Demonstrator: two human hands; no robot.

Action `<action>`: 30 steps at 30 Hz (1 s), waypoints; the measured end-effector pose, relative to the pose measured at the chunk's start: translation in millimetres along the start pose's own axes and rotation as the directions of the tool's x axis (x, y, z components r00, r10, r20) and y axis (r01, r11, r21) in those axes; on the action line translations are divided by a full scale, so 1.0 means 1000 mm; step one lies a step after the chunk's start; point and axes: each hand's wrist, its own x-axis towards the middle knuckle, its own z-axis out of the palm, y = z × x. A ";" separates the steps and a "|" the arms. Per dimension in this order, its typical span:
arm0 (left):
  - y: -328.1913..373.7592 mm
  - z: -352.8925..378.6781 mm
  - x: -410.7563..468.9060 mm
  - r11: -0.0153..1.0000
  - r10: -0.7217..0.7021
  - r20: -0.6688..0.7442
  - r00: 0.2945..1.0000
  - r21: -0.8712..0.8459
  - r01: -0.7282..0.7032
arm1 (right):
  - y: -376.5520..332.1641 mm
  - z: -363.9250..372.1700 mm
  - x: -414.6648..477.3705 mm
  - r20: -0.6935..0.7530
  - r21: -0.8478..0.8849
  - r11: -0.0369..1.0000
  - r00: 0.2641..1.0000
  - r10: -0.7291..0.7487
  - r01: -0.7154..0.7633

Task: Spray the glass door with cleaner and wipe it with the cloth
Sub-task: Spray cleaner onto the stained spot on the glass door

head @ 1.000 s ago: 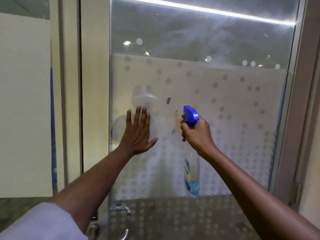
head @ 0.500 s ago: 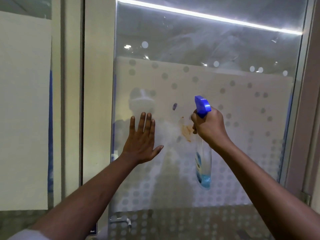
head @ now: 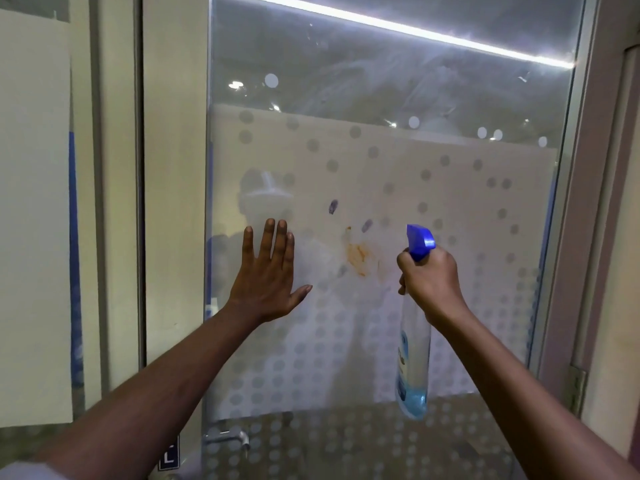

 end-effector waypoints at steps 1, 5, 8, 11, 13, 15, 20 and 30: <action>0.000 0.000 0.000 1.000 0.000 0.000 1.000 0.004 0.000 | 0.003 0.000 -0.001 -0.003 -0.007 1.000 1.000 0.013 -0.013; 0.001 -0.002 0.000 1.000 -0.002 -0.002 1.000 0.002 0.002 | 0.010 -0.001 -0.005 -0.011 0.022 0.999 0.999 0.043 -0.043; 0.001 -0.002 0.000 1.000 -0.001 -0.005 1.000 0.004 0.001 | 0.012 -0.002 -0.009 -0.023 0.018 0.999 0.999 0.038 -0.038; 0.001 -0.002 0.000 1.000 -0.005 -0.002 1.000 0.002 0.005 | 0.014 0.002 -0.018 -0.024 -0.037 0.998 0.999 0.047 -0.048; 0.001 -0.003 0.000 1.000 -0.008 0.000 1.000 0.000 0.008 | 0.017 0.004 -0.027 -0.014 -0.048 0.997 0.998 0.063 -0.064; 0.001 -0.002 0.000 1.000 -0.008 0.000 1.000 -0.003 0.008 | 0.021 0.008 -0.037 0.006 -0.033 0.995 0.996 0.089 -0.089; 0.001 -0.002 0.000 1.000 -0.008 0.005 1.000 -0.003 0.008 | 0.023 0.020 -0.055 0.042 -0.037 0.999 0.999 0.029 -0.028; 0.000 0.001 0.000 1.000 -0.005 -0.028 1.000 -0.029 0.004 | -0.021 0.060 -0.065 0.257 -0.010 0.991 0.959 -0.123 0.130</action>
